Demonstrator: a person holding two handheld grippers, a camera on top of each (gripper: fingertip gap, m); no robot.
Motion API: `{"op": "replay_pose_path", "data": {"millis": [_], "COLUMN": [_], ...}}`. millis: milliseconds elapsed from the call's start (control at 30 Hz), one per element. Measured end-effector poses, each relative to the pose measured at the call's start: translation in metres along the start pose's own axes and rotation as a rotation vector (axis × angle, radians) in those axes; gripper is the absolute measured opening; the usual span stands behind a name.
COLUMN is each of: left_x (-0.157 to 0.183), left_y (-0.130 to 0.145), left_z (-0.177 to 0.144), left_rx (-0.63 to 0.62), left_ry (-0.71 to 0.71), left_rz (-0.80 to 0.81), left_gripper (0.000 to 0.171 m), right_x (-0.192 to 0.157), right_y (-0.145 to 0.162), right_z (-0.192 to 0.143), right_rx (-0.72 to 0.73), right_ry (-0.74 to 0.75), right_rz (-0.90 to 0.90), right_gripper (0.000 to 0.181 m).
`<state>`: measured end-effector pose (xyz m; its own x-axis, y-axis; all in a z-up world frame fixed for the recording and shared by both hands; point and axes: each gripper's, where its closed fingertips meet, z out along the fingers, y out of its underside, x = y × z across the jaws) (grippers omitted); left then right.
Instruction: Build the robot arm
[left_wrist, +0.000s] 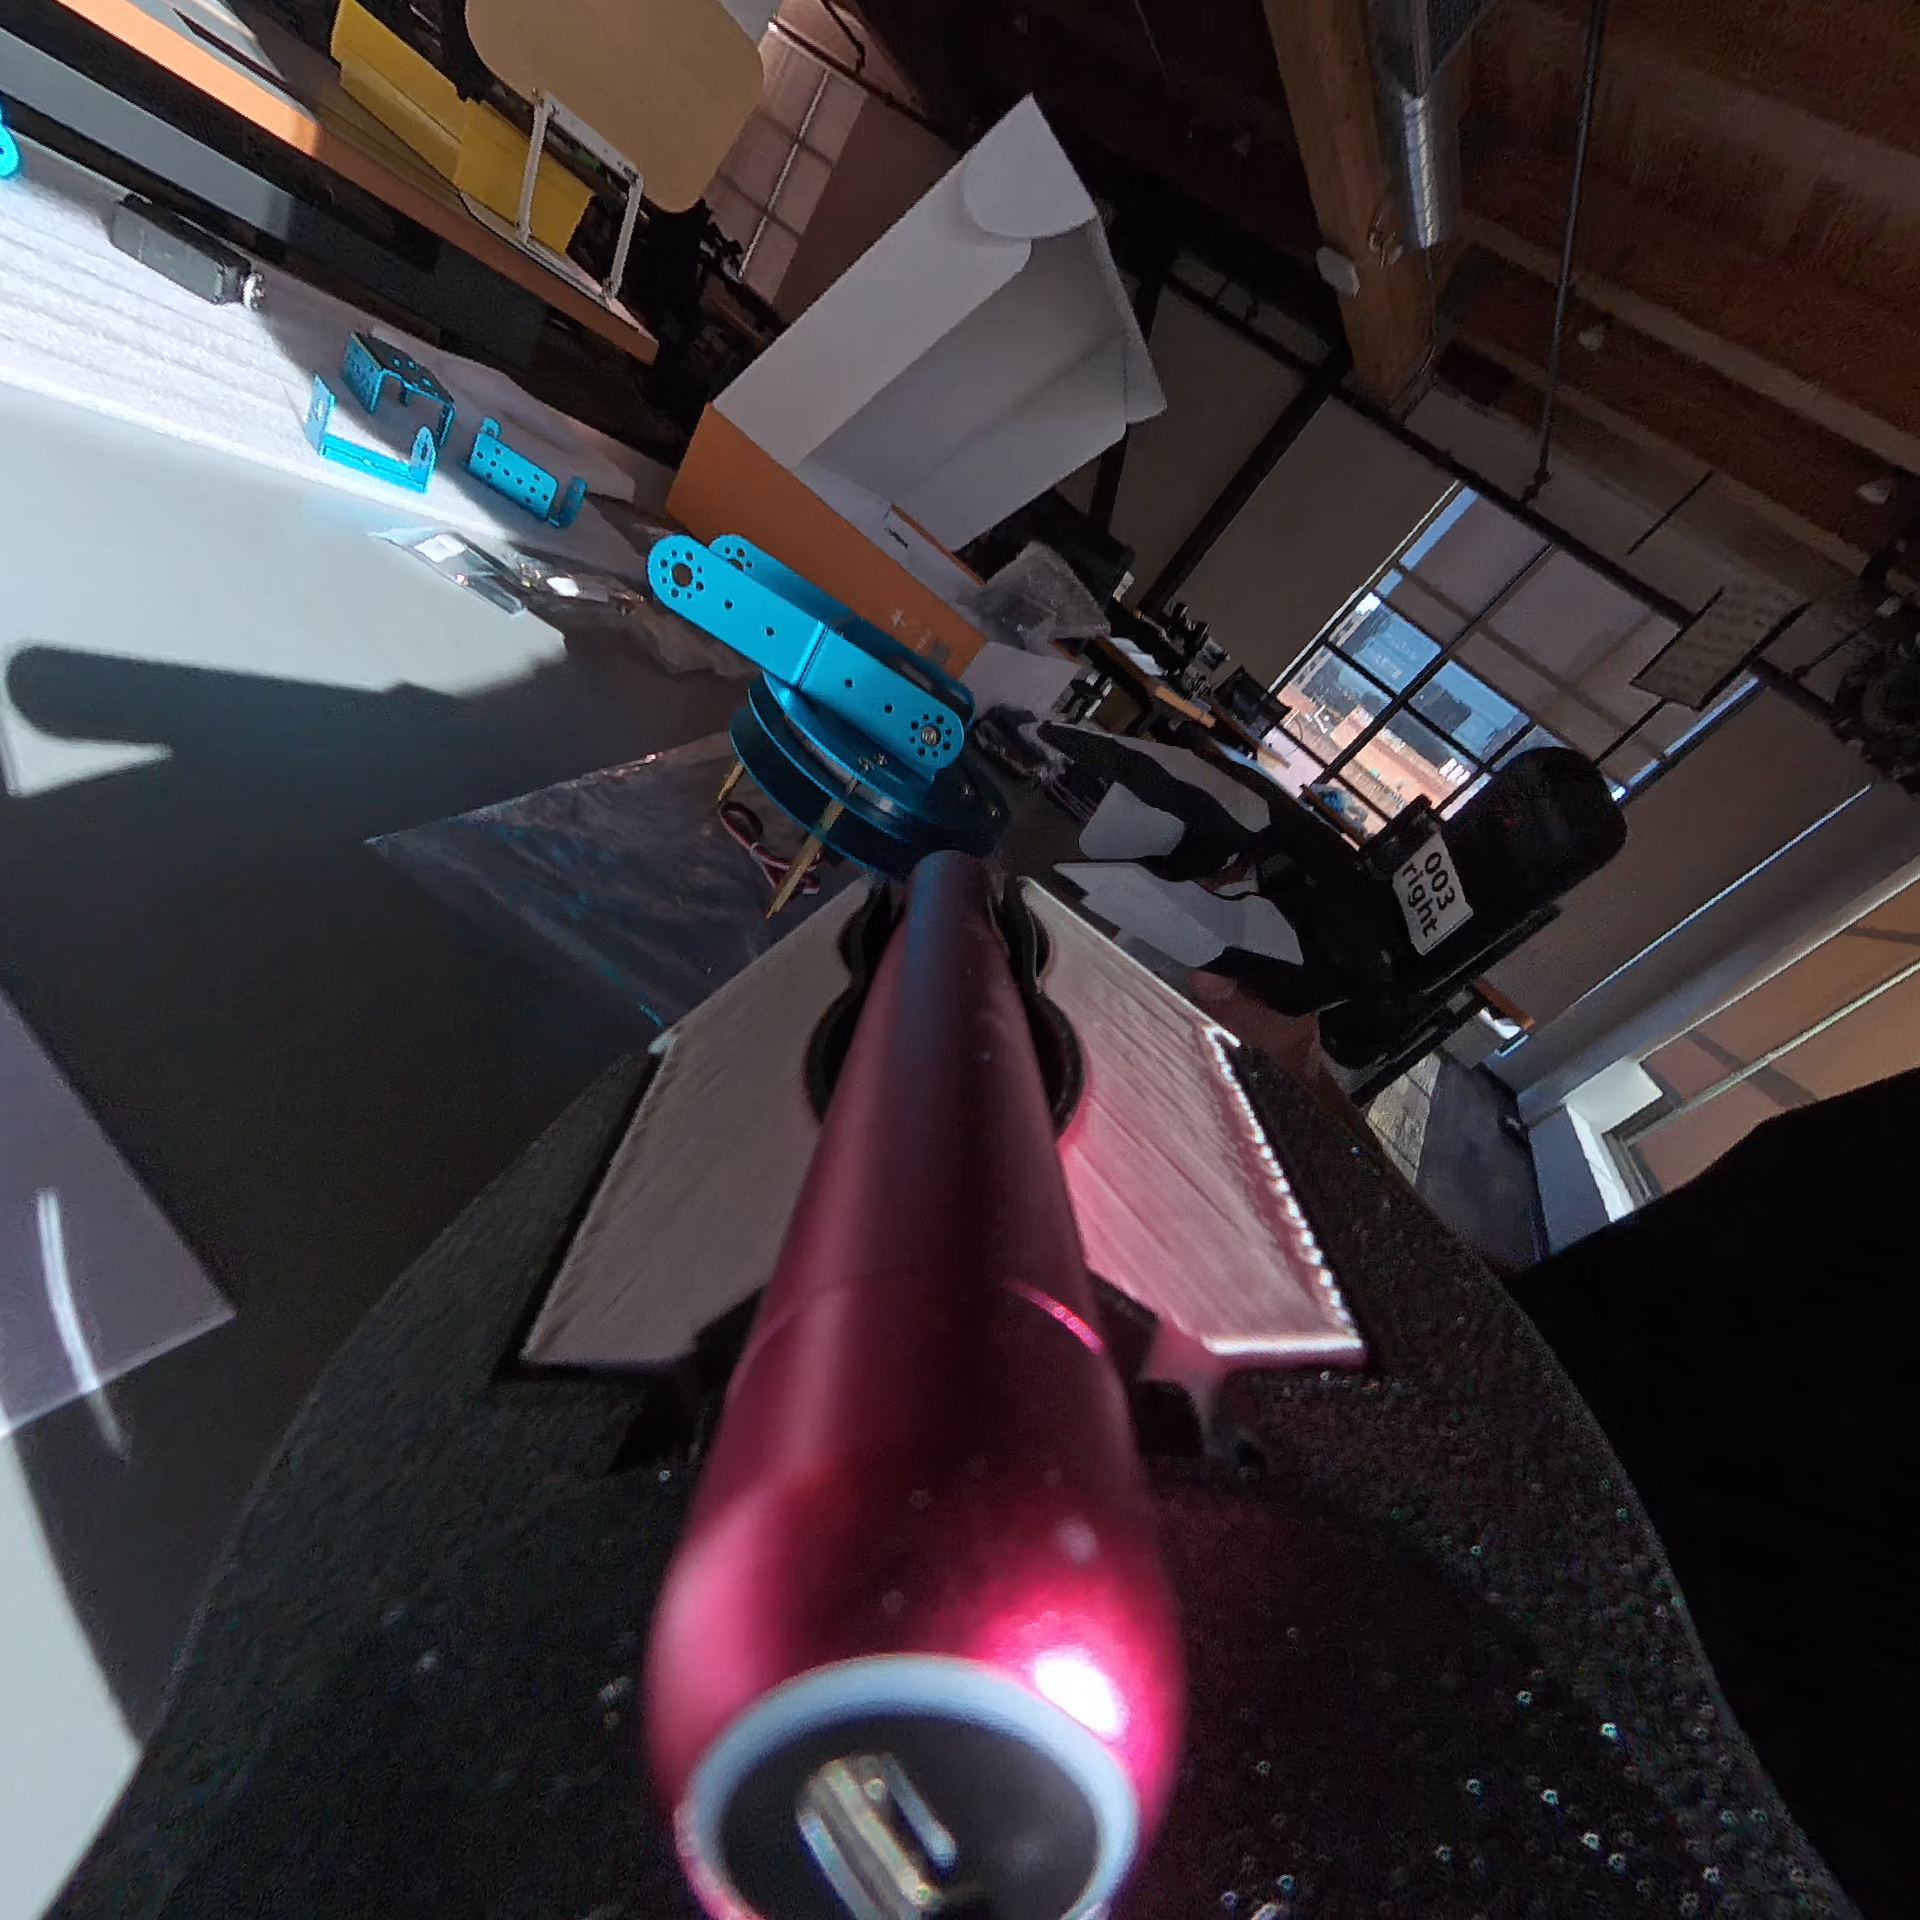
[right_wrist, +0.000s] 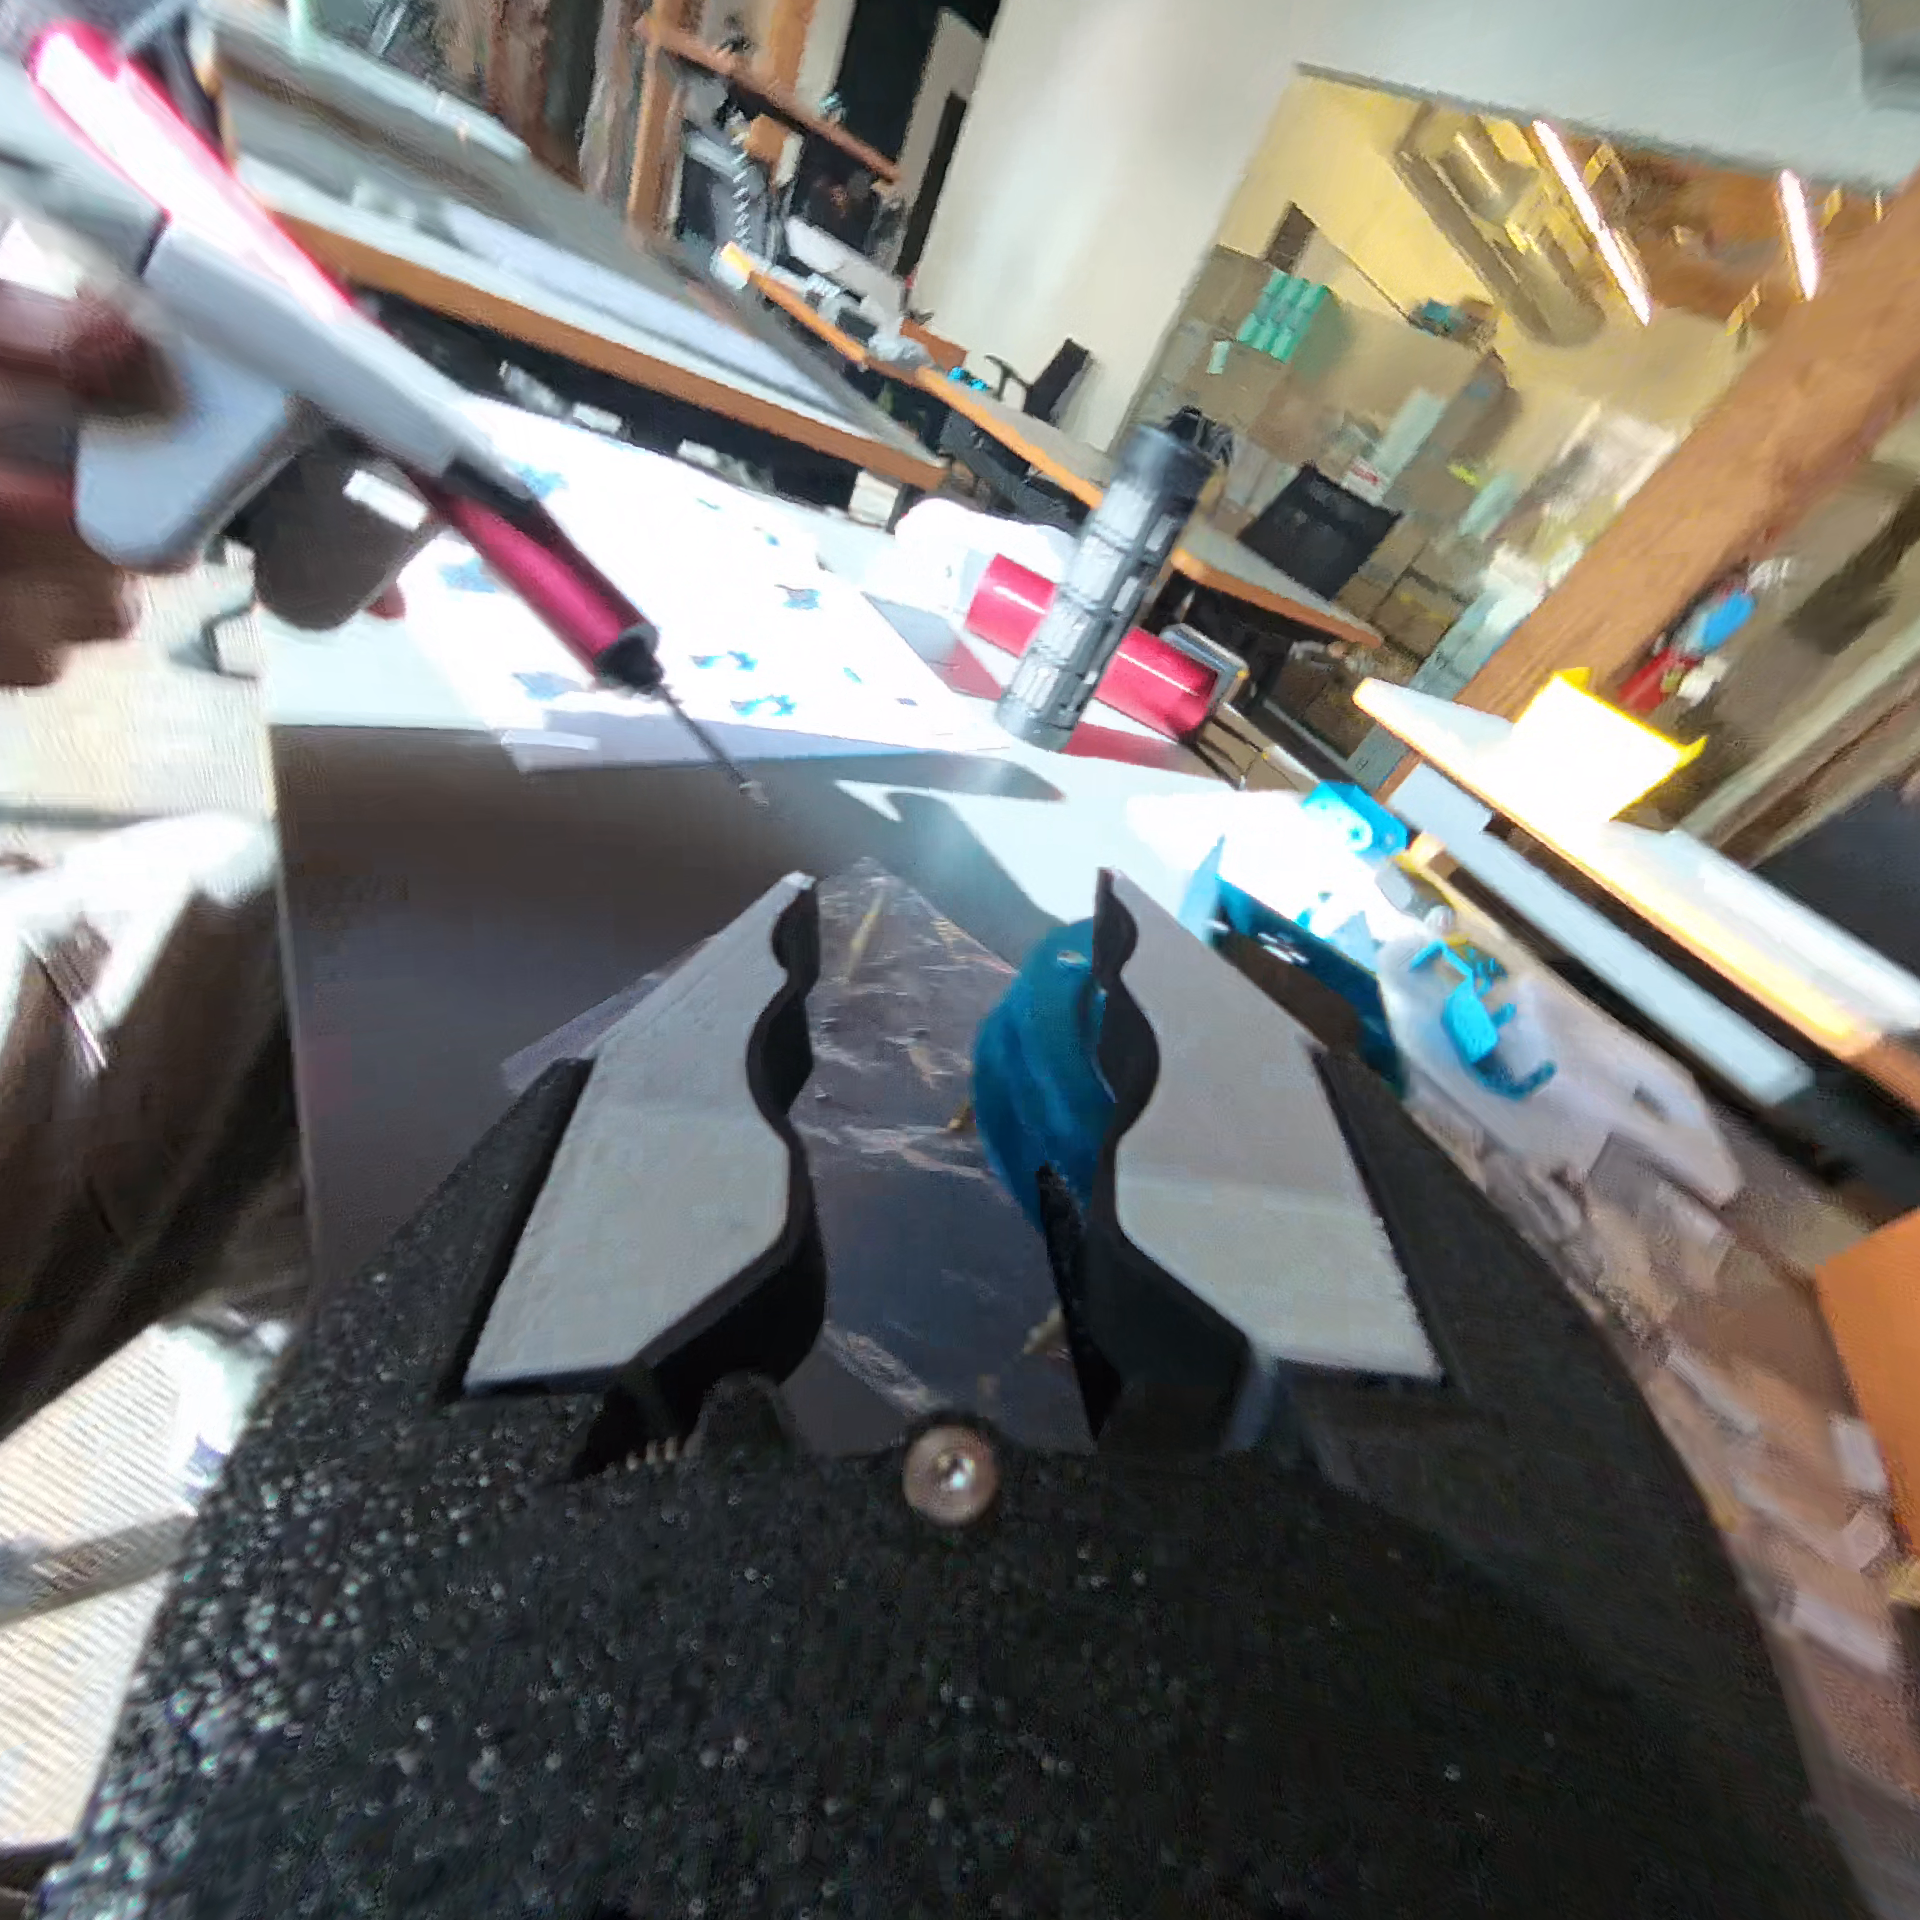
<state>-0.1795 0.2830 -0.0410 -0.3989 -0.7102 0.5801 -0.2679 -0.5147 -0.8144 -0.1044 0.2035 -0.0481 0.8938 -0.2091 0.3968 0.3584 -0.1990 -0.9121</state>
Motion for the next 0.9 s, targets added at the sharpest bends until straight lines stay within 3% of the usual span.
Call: {"op": "replay_pose_path", "data": {"millis": [100,200,433,600,733,900], "left_x": [-0.003,-0.012,-0.019,-0.020,-0.018,-0.016], "left_y": [-0.009,-0.007,-0.008,-0.009,-0.013,-0.011], "left_z": [0.025,0.051,0.075,0.075,0.080,0.089], "left_rx": [0.057,0.078,0.161,0.149,0.132,0.113], "left_ry": [0.021,0.007,0.014,0.016,0.048,0.068], "left_rz": [-0.039,-0.053,-0.160,-0.147,-0.153,-0.153], "left_gripper": [0.022,0.021,0.020,0.020,0.021,0.020], "right_x": [0.050,0.080,0.070,0.081,0.083,0.082], "right_y": [0.005,0.026,0.058,0.048,0.046,0.048], "right_z": [-0.007,0.000,0.013,0.013,0.017,0.019], "right_rx": [-0.001,-0.059,-0.226,-0.180,-0.140,-0.140], "right_ry": [-0.011,0.012,0.083,0.155,0.129,0.142], "right_rz": [0.226,0.290,0.290,0.310,0.412,0.391], "right_gripper": [0.069,0.079,0.084,0.079,0.076,0.069]}}
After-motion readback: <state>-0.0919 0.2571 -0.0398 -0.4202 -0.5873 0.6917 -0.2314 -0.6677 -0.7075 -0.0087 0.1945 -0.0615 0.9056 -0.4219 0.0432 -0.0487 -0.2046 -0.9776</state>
